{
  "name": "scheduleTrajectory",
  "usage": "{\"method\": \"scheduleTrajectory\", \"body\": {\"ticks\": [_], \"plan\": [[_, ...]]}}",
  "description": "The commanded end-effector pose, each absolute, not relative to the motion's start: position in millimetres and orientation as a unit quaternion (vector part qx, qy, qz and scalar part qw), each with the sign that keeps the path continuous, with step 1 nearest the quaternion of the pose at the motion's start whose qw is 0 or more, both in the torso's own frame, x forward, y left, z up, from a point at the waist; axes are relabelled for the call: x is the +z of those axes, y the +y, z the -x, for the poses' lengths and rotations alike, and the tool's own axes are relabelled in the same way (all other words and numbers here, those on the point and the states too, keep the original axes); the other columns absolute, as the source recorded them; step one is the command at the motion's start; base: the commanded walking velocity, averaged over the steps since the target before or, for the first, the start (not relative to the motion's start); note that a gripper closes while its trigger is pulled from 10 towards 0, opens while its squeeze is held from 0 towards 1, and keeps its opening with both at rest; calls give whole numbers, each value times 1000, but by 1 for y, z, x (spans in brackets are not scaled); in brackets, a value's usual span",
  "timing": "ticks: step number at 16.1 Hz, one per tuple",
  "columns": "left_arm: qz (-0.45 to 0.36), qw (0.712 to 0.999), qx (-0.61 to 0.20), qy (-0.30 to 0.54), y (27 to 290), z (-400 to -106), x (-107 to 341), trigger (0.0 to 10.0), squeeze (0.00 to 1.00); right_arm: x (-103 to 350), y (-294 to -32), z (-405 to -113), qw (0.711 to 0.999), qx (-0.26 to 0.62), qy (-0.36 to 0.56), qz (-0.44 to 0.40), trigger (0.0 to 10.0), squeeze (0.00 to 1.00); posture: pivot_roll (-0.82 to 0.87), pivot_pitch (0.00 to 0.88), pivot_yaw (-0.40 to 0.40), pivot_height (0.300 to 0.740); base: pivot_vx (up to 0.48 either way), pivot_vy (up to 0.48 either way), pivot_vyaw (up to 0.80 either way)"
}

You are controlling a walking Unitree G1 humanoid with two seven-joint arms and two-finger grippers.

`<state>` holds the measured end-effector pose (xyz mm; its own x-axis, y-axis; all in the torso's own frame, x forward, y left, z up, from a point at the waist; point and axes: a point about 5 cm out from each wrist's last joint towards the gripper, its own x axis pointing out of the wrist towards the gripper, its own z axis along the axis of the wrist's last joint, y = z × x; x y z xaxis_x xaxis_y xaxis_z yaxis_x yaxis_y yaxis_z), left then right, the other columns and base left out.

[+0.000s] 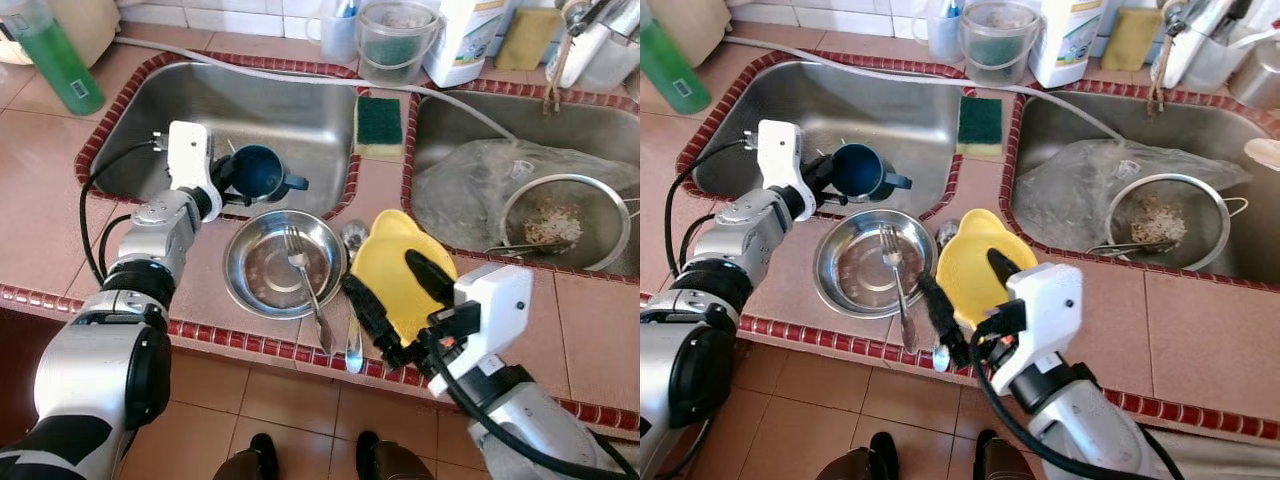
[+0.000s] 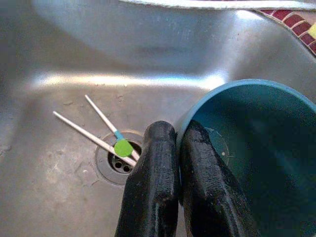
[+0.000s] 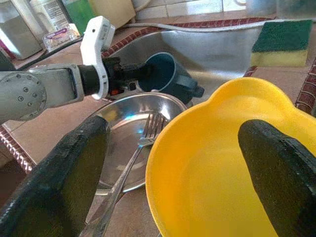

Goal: Kitchen organization

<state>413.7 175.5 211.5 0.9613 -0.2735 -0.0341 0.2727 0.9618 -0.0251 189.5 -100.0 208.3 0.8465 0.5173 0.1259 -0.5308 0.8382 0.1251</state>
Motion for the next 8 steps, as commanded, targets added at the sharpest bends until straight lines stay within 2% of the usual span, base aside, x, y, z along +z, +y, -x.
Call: {"method": "scheduleTrajectory", "body": {"ticks": [1,8], "plan": [[5,991,-133,14,182,-414,216,10000,0,212,-98,-184,952,291,-47,-78,10000,0,-301,292,44,740,281,0,0],[5,991,-136,11,182,-414,216,10000,0,212,-96,-186,950,298,-45,-77,10000,0,-300,280,43,740,480,0,0]]}}
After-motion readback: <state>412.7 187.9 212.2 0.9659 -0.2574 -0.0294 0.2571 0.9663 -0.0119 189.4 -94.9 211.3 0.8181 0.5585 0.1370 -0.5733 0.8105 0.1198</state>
